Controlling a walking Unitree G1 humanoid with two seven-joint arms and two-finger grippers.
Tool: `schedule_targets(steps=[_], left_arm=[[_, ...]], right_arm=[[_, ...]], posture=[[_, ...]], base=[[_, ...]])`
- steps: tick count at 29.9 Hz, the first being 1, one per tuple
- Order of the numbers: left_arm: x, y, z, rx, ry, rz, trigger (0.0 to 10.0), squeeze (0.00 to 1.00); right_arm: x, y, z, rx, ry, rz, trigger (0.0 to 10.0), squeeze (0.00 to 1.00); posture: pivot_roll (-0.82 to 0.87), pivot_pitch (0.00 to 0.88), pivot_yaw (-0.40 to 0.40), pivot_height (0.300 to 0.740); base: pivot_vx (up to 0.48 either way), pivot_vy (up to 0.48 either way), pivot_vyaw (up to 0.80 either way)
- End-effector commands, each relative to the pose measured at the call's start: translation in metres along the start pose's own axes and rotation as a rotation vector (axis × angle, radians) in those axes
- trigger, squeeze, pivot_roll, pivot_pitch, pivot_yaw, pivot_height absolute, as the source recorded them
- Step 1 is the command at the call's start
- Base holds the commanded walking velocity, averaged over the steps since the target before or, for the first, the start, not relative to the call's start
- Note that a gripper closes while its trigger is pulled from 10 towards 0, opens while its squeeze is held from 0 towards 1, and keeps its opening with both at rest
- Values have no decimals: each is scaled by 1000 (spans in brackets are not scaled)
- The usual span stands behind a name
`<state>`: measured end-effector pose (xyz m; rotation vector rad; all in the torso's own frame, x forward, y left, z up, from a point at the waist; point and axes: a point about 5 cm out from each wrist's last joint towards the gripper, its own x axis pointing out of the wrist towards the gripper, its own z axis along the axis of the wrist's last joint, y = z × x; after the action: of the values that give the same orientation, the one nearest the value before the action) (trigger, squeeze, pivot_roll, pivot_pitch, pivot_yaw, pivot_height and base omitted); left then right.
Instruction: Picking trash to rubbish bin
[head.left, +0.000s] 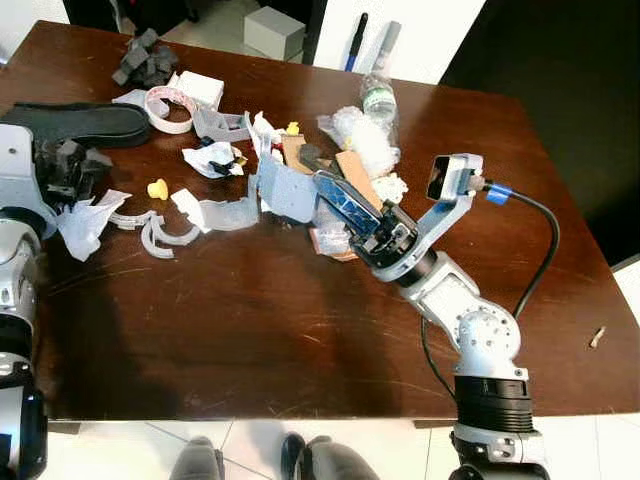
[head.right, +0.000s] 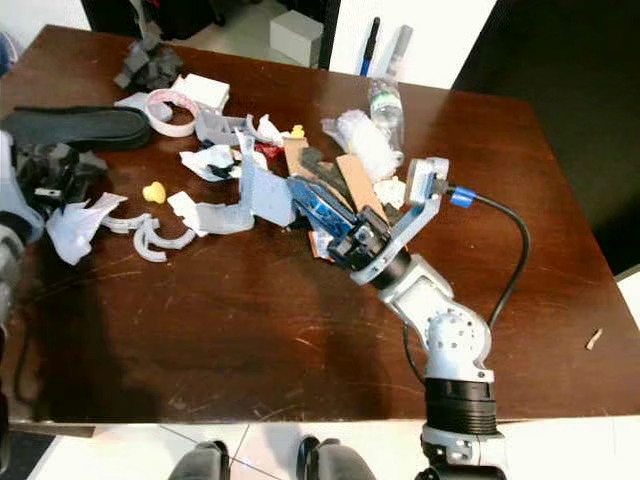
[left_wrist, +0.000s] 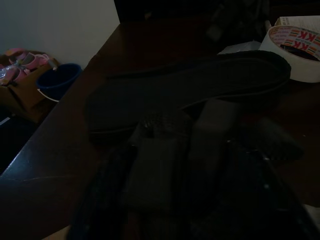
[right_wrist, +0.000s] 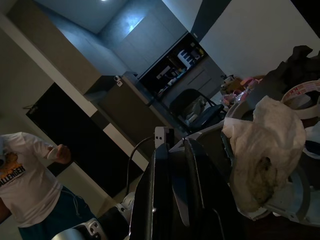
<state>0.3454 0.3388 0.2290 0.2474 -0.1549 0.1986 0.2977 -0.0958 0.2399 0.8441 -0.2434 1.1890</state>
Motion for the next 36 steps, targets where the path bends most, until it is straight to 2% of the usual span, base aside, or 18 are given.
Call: schedule_targets(steps=[1, 5, 11, 14, 17, 25, 28, 31, 34, 35, 36], left_arm=[[-11, 4, -34, -2, 164, 30, 0, 0], [-11, 2, -37, -20, 167, 27, 0, 0], [-6, -1, -25, -71, 111, 16, 0, 0], [-3, -4, -15, -111, 62, -2, 0, 0], [2, -11, 4, -183, -39, -51, 0, 0], [6, -16, 31, -188, -139, -86, 0, 0], [1, -28, 59, -243, -276, -172, 0, 0], [-1, -31, 67, -262, -315, -201, 0, 0], [-11, -50, 91, -356, -426, -321, 0, 0], [-11, -50, 91, -356, -426, -321, 0, 0], [-19, -61, 101, -403, -465, -404, 0, 0]], right_arm=[[-3, -2, 3, -24, -11, -21, 0, 0], [0, -6, 3, -37, -20, -40, 0, 0], [2, -8, 2, -46, -29, -48, 0, 0], [3, -8, 2, -47, -39, -43, 0, 0], [6, -9, 4, -46, -61, -32, 0, 0], [11, -9, 5, -27, -108, -8, 0, 0], [14, -10, 4, 4, -141, 3, 0, 0], [15, -11, 4, 14, -149, 5, 0, 0], [16, -12, 6, 43, -194, 16, 0, 0], [16, -12, 6, 43, -194, 16, 0, 0], [16, -13, 7, 43, -203, 18, 0, 0]], posture=[[30, 262, -163, 740], [38, 252, -152, 740], [45, 242, -142, 740], [50, 232, -135, 740], [60, 219, -128, 740], [80, 197, -116, 740], [102, 179, -106, 740], [104, 177, -106, 740], [117, 167, -100, 740], [117, 167, -100, 740], [120, 162, -99, 740]], base=[[0, 0, 0], [0, 0, 0], [0, 0, 0], [0, 0, 0], [0, 0, 0], [0, 0, 0], [0, 0, 0], [0, 0, 0], [0, 0, 0], [0, 0, 0], [0, 0, 0]])
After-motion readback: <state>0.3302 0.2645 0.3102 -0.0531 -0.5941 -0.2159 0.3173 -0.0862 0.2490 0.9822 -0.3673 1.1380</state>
